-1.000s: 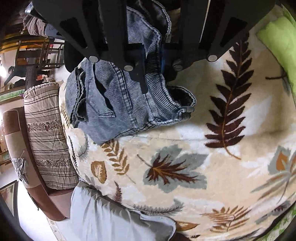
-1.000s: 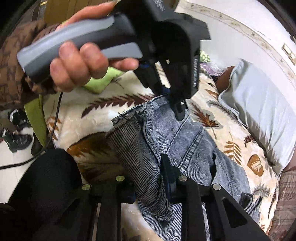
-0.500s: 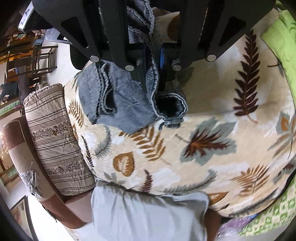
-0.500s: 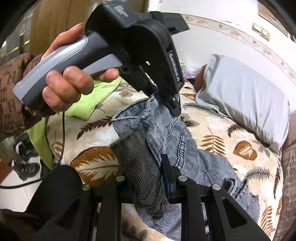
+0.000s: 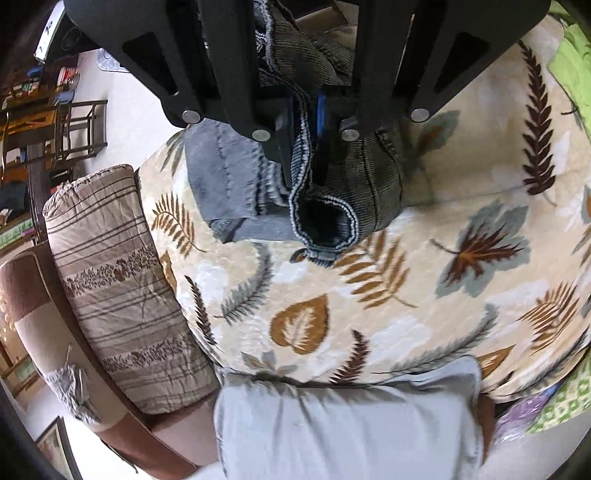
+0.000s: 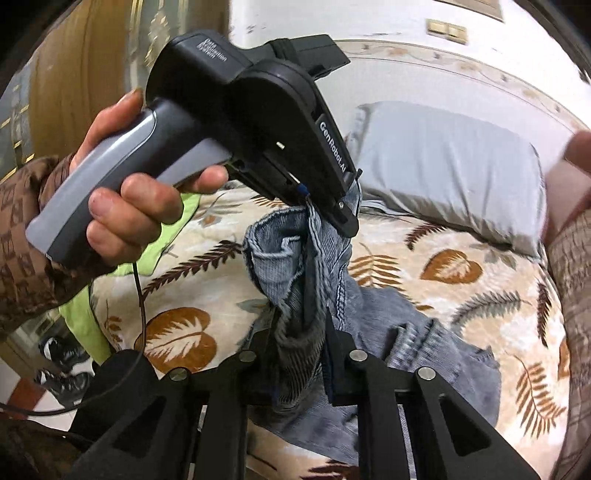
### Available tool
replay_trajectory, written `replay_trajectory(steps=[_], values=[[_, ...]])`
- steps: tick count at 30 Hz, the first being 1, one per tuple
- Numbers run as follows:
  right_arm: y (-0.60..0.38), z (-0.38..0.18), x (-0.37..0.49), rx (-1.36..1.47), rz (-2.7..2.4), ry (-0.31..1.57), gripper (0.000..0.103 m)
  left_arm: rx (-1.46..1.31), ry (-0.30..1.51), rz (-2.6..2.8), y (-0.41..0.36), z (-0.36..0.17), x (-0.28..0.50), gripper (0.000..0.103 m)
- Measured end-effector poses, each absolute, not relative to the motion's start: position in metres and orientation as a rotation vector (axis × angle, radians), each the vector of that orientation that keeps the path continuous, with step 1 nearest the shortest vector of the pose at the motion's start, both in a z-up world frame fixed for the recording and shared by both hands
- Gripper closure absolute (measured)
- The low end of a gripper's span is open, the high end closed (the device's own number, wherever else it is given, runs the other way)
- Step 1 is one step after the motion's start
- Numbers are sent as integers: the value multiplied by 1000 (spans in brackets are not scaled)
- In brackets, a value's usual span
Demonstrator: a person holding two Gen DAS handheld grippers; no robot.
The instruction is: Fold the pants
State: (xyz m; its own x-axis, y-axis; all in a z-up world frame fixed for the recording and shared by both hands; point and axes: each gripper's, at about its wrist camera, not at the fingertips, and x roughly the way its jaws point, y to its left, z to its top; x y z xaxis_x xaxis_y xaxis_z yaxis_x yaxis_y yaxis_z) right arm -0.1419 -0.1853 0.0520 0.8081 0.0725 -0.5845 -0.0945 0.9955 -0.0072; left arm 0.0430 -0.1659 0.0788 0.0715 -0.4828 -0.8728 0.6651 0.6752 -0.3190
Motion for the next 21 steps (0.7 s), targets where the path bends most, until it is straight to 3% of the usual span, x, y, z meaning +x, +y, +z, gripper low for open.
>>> replay_trajectory(steps=[21], values=[[-337,4,-215,450,-8,646,92,386,1328,-921,-326,25,-38,97]])
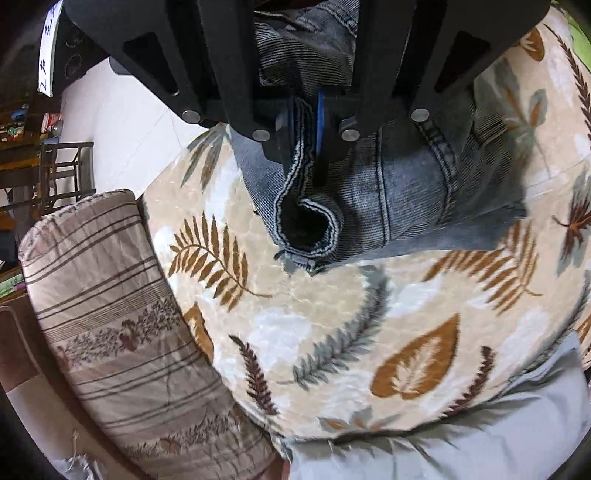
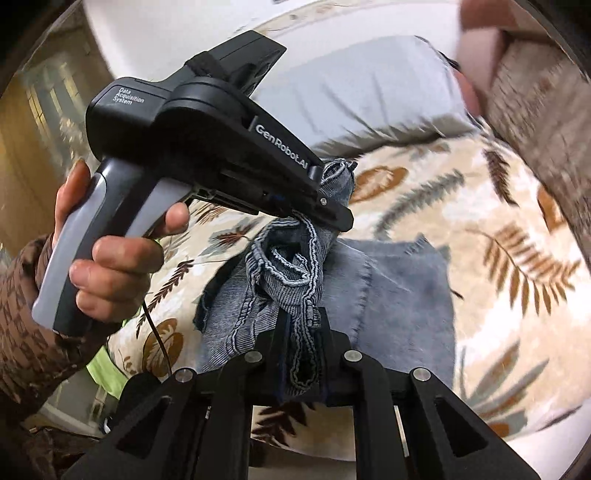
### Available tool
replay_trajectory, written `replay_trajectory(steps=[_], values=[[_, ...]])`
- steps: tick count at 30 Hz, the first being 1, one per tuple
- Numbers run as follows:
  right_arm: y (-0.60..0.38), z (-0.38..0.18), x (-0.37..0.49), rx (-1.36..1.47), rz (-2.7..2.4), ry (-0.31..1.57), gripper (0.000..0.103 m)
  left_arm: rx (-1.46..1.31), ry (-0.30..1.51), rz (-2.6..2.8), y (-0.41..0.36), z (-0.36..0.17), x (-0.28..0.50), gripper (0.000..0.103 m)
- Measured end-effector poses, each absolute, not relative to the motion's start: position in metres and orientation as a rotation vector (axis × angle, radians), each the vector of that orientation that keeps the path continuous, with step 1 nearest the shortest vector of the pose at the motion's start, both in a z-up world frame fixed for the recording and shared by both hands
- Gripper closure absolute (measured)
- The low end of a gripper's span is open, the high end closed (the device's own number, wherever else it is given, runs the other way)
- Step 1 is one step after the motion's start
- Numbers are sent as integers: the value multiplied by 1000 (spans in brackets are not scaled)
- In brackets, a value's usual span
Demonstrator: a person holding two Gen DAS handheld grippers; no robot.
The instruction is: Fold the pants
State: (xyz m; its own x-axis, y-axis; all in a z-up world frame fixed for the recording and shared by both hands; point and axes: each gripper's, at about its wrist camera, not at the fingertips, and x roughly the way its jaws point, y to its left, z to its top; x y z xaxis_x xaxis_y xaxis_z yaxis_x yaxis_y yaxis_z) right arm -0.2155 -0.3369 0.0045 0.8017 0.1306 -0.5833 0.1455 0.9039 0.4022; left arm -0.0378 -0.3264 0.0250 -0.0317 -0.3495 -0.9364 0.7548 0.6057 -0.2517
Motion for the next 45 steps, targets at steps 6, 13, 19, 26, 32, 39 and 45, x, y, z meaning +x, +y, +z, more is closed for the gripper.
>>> replay_trajectory(steps=[6,13,19,26,32,39,45], values=[[-366,-17,-227,541,-37,654,92,461,1367,-886,-363,-5,-51,97],[-401,-53,-236,696,-54,692,92,519,1403,-876,-394,-32,-61,95],[-417,-84,-239,821,-50,726,91,537,1424,-868,-404,-55,-62,91],[-420,-86,-243,857,-52,739,84,503,1425,-877,-399,-48,-60,87],[-421,-79,-243,833,-80,762,79,500,1351,-899,-387,-22,-72,84],[-429,-63,-247,798,-148,773,66,495,1152,-878,-357,25,-84,68],[-442,-31,-238,743,-193,737,47,479,1061,-848,-327,49,-69,59]])
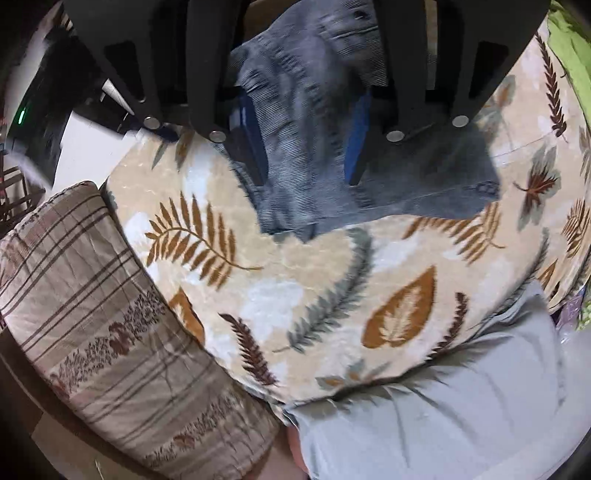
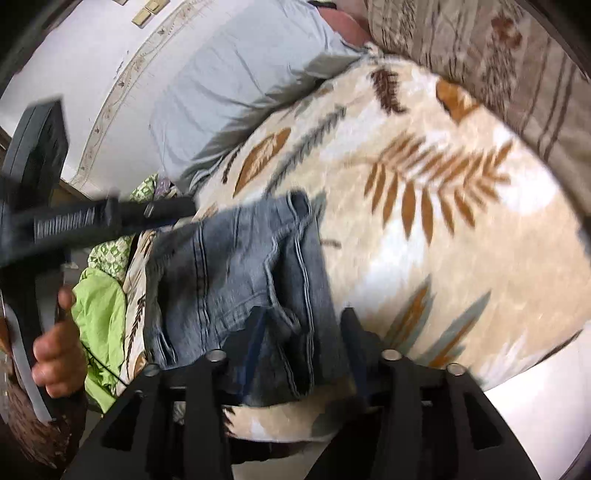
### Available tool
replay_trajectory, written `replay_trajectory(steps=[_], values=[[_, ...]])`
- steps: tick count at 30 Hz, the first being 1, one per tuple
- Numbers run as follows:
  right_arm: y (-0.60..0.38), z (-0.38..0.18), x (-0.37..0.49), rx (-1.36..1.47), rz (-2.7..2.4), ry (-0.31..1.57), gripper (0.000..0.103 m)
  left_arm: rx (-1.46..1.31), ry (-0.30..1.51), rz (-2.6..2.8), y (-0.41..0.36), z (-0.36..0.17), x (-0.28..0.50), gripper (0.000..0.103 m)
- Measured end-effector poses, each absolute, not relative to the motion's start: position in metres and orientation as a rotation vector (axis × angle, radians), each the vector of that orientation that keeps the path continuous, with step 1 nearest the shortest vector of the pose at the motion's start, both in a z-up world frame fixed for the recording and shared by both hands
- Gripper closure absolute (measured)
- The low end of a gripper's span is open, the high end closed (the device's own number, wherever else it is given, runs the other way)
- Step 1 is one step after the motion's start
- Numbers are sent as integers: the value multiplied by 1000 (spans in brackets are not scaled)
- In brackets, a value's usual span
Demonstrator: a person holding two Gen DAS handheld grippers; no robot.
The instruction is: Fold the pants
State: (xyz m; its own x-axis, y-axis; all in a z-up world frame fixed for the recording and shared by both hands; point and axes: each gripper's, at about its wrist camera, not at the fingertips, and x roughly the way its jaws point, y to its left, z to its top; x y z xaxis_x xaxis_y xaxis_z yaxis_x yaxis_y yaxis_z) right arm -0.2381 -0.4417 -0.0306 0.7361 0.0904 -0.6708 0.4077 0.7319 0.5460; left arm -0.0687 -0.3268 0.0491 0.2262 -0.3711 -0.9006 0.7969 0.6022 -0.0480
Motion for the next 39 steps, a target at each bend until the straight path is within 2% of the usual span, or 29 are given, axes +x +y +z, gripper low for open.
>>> replay_trajectory(steps=[1,4,5,7,13,14,15,16,17,22,27,30,32,33,38,39], values=[[-444,-25,-235,738,-196,726,40,446,1066,-843,-316,54,-60,56],[-452,-9,-218,734,-185,688,32,351,1080,-802,-282,62,-35,34],[-456,-6,-209,735,-176,683,31,315,1087,-778,-269,62,-24,31],[-460,-6,-189,744,-161,691,25,254,1125,-739,-248,55,-5,31],[-472,-46,-127,803,-140,798,25,94,1330,-706,-222,6,28,31],[-471,-54,-120,799,-139,817,27,89,1349,-698,-223,-2,27,31],[-469,-61,-114,787,-118,838,43,90,1361,-693,-223,-7,28,31],[-467,-64,-109,762,-114,861,70,91,1372,-689,-225,-12,27,31],[-465,-64,-105,719,-117,883,81,93,1373,-683,-225,-16,28,31],[-467,-42,-109,599,-94,829,93,59,1357,-653,-219,-26,37,30],[-466,-70,-96,511,-134,920,93,98,1347,-614,-227,-51,39,27],[-466,-77,-96,504,-155,923,91,136,1299,-598,-230,-55,37,19],[-468,-76,-96,515,-157,931,87,104,1333,-608,-226,-53,41,20],[-472,-72,-99,539,-152,925,79,87,1351,-613,-223,-50,43,21],[-479,-50,-141,722,-39,848,73,67,1334,-692,-194,-19,18,23],[-477,-48,-151,742,-21,844,68,67,1333,-711,-187,-17,11,23]])
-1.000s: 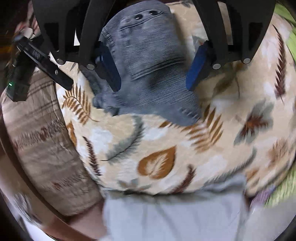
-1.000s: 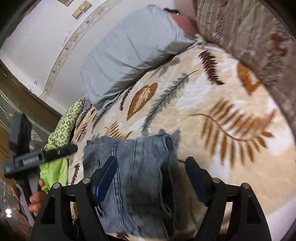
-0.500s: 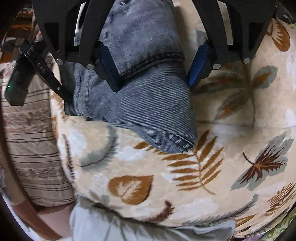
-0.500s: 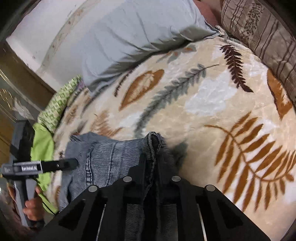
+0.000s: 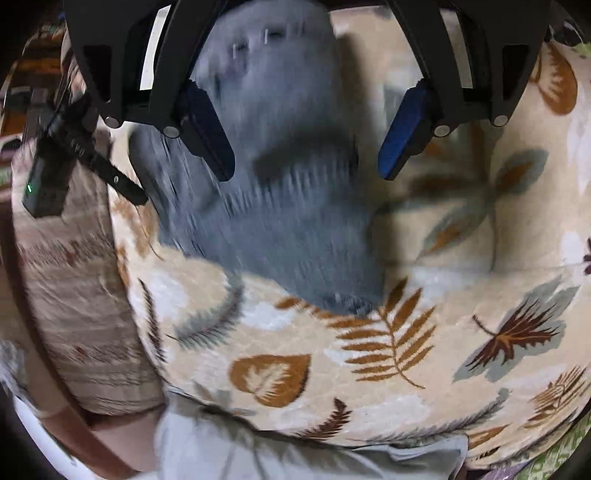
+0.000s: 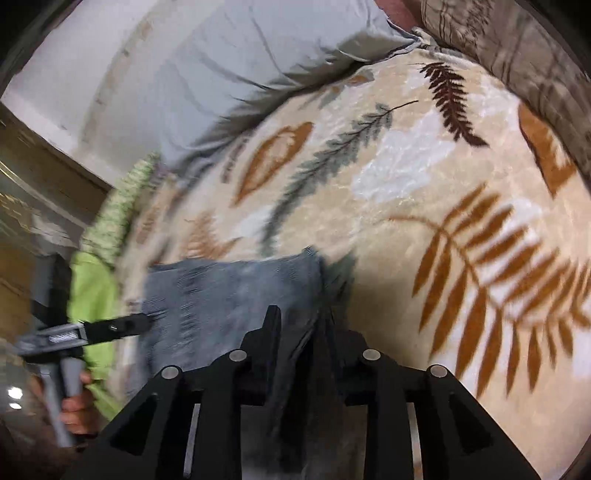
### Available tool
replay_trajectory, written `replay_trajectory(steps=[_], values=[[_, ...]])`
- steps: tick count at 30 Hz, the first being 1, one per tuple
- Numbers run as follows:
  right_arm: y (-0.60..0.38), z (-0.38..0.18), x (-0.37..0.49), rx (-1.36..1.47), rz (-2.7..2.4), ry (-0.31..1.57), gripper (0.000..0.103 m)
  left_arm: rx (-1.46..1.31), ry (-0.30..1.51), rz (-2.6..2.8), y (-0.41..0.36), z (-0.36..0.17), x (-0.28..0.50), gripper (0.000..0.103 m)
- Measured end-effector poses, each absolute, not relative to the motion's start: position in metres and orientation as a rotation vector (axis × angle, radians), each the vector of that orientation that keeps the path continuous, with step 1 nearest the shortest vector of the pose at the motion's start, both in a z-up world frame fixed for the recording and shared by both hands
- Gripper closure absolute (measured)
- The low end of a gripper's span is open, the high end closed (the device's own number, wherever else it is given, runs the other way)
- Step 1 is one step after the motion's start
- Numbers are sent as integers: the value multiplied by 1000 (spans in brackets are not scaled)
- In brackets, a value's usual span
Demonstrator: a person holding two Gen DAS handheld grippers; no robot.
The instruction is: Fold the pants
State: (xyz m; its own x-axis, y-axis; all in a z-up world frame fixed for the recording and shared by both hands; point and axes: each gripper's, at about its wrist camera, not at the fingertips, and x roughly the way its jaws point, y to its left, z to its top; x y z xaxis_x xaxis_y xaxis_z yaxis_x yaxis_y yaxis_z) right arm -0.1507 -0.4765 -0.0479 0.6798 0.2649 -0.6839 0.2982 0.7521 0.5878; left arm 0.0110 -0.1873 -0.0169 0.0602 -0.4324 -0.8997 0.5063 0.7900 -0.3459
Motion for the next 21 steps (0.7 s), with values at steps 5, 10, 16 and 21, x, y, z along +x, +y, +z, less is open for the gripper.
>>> replay_trajectory(steps=[5,10,16,21], values=[[-462,-58,-174,824,31,858,57,30,1397,-794,-165,-32,-24,23],[-438,-49,-173,671,49,898,92,36,1440,-785,-165,-43,-41,23],[-407,-46,-177,280,-93,978,93,165,1338,-719,-175,-58,-53,13],[-413,-56,-179,325,-115,986,84,150,1344,-704,-172,-63,-48,4]])
